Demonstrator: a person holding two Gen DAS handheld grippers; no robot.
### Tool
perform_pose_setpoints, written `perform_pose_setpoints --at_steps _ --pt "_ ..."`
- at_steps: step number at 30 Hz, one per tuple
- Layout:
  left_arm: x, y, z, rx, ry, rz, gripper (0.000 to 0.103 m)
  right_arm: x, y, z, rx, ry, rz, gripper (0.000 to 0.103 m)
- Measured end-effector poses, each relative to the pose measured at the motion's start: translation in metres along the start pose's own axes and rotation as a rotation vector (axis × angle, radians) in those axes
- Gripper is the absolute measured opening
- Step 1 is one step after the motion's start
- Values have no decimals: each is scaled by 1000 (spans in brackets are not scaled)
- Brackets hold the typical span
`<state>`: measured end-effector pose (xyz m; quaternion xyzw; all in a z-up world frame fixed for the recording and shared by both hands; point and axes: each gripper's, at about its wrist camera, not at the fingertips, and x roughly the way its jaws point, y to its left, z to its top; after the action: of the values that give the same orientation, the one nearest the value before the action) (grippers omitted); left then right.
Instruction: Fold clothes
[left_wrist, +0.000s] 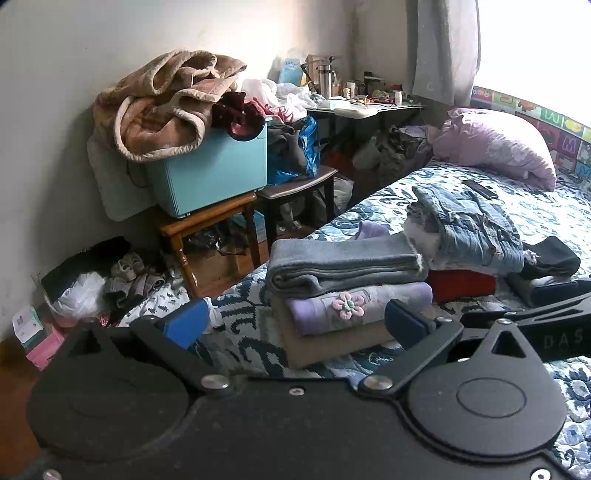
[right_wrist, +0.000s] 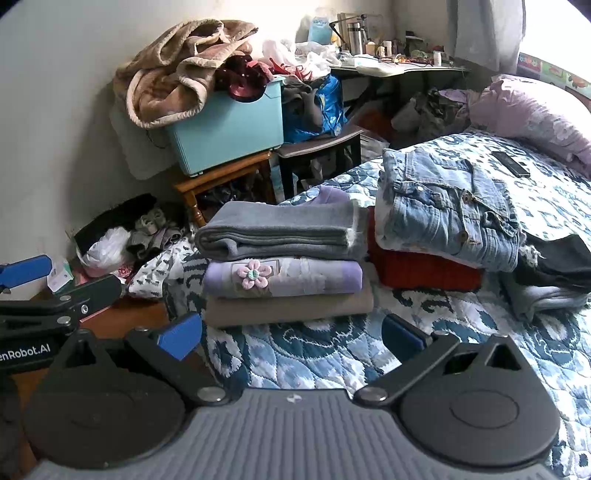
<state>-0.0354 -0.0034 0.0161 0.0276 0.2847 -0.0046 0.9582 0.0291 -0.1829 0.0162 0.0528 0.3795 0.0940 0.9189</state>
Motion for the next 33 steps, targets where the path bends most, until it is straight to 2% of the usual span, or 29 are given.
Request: perform_pose_setpoints --at_steps 23,29,33 --pt "2 1 0 2 3 -9 103 2 -3 -1 3 4 -3 103" --pt "20 3 -1 10 11 -23 103 6 -11 -3 18 -18 25 103" --pt "39 14 3 -27 6 -80 103 13 -19 -5 30 -45 59 103"
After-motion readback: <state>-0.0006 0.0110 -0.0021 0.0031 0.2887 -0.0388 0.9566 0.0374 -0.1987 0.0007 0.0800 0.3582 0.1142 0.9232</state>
